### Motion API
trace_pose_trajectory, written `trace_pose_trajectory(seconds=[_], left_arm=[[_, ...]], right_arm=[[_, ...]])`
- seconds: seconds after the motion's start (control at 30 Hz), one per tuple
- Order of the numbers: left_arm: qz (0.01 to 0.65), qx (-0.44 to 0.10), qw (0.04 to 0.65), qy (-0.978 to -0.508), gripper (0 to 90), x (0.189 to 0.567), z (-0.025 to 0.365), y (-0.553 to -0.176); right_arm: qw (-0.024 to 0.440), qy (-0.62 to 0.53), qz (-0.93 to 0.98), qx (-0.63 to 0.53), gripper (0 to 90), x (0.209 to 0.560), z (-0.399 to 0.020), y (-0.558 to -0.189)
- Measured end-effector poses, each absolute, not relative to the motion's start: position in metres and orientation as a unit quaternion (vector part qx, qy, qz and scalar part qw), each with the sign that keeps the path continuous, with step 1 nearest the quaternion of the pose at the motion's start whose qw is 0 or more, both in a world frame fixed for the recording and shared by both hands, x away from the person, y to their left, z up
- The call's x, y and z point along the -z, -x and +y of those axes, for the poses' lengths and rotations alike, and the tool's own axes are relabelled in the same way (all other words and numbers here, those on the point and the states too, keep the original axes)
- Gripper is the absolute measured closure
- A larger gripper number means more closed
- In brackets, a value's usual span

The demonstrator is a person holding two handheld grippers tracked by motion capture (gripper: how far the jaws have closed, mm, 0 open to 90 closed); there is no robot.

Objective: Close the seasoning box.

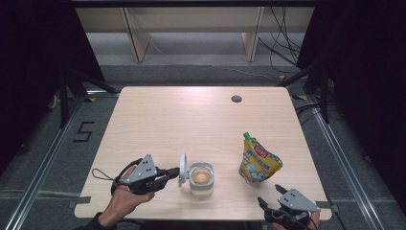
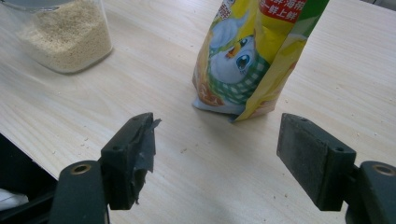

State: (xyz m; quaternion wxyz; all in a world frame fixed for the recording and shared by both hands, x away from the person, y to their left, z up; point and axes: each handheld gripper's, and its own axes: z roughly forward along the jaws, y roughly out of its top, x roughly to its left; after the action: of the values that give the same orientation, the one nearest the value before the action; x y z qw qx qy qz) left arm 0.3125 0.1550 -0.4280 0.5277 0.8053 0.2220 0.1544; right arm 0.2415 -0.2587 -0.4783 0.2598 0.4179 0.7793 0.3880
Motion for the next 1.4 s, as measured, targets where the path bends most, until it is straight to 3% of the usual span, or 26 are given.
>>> trace_pose_trajectory(seconds=[1.07,1.4], left_arm=[[0.213,-0.171,0.519,-0.810,89.1,0.427,0.134,-0.316],[0.208,-0.152,0.525,-0.811,89.0,0.426,0.132,-0.315]], right_arm=[[0.271,-0.405,0.783,-0.387,29.0,0.478,-0.258,-0.242],[0.259,-0.408,0.785,-0.389,28.9,0.478,-0.257,-0.241]])
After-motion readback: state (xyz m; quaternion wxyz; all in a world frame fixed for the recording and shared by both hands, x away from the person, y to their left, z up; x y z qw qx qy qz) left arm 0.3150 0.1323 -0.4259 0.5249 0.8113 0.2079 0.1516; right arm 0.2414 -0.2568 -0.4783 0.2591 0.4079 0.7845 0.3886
